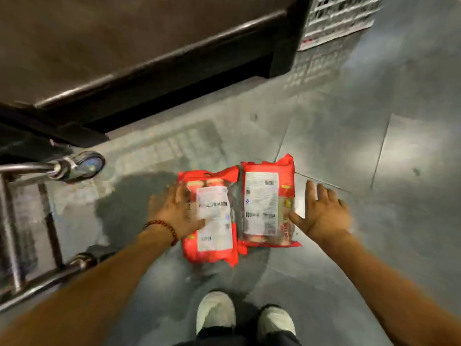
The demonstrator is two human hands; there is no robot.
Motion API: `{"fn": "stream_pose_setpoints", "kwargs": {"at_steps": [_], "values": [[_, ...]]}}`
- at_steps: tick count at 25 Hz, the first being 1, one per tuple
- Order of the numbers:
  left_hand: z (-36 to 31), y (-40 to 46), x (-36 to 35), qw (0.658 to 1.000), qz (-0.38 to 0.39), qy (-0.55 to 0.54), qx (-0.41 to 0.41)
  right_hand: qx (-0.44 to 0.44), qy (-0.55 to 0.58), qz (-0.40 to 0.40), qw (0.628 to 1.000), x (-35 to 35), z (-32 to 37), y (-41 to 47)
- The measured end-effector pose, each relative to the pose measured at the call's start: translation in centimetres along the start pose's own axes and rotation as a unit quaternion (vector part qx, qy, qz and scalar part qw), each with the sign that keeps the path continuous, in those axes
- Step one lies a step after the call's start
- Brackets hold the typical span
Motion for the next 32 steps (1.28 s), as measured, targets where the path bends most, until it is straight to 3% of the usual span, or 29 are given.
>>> {"fn": "stream_pose_setpoints", "kwargs": {"at_steps": [2,3,5,6,7,10,17,19,25,28,32], "values": [[-0.5,3.2,-7.2,0.985,0.045,-0.158,0.059,-0.039,0.068,0.013,0.997,-5.8,-1.1,3.7],[-0.6,4.4,-10.2,0.958,0.065,-0.258,0.102,-0.074,0.161,0.022,0.984,-8.4,-1.6,5.4],[-0.7,6.5,-14.9,0.886,0.075,-0.427,0.165,-0.129,0.397,0.036,0.908,-12.8,-2.0,8.0],[-0.5,7.1,-16.2,0.861,0.083,-0.469,0.179,-0.134,0.479,0.035,0.867,-14.4,-2.1,8.7],[-0.3,7.2,-16.6,0.846,0.091,-0.495,0.178,-0.126,0.512,0.032,0.849,-15.4,-2.2,9.3],[0.6,4.4,-13.1,0.840,0.089,-0.509,0.165,-0.106,0.526,0.051,0.842,-13.6,-1.6,6.5],[4.8,-13.4,8.0,0.810,0.034,-0.566,0.150,-0.073,0.534,0.036,0.842,8.8,2.4,-10.2],[7.6,-18.9,15.7,0.804,0.006,-0.572,0.161,-0.039,0.507,0.028,0.860,17.4,4.8,-14.5],[18.4,-35.4,40.3,0.777,-0.153,-0.602,0.103,0.127,0.485,0.001,0.865,43.8,18.0,-27.2],[24.1,-42.4,46.0,0.770,-0.223,-0.585,0.122,0.206,0.474,-0.013,0.856,50.8,24.6,-32.0],[31.4,-50.4,48.8,0.737,-0.255,-0.602,0.171,0.277,0.472,-0.008,0.837,54.0,32.9,-37.9]]}}
Point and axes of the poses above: each hand's wrist, its own y-axis towards the middle knuckle, its own x-axis out of the back of the hand, z = x × y, the point moved 4 cm from there along y, towards the middle knuckle, and after that the axes turned 15 degrees about y, right-handed, at the moved point
